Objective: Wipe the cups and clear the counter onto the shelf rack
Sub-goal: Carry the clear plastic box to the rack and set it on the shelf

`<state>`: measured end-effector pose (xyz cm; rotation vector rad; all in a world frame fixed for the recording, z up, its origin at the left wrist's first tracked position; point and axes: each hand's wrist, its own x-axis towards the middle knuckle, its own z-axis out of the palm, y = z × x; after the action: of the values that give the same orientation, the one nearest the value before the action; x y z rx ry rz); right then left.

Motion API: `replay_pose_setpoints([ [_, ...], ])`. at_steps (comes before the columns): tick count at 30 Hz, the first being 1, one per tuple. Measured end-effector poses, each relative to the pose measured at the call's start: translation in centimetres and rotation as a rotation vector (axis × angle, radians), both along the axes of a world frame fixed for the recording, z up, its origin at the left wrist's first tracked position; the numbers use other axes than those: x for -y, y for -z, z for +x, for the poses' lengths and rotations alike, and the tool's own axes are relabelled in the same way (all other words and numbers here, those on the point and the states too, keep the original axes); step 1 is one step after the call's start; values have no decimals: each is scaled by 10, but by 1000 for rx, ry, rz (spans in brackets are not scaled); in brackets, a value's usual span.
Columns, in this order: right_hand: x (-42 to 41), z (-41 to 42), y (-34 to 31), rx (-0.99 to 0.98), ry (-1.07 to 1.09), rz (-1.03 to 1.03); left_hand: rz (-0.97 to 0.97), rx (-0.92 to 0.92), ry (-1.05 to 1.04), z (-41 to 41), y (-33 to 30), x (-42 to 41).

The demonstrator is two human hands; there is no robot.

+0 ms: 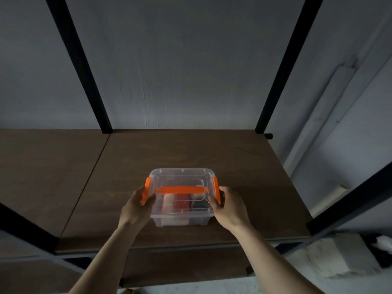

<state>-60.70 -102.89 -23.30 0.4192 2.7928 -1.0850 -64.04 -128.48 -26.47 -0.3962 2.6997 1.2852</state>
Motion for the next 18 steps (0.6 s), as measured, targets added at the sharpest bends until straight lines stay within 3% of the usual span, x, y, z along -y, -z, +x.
replay_pose_setpoints([
  [6, -9, 18, -31, 27, -157, 228, -215, -100, 105, 14, -30, -13],
  [18, -39, 75, -76, -78, -250, 421, -558, -258, 441, 70, -90, -52],
])
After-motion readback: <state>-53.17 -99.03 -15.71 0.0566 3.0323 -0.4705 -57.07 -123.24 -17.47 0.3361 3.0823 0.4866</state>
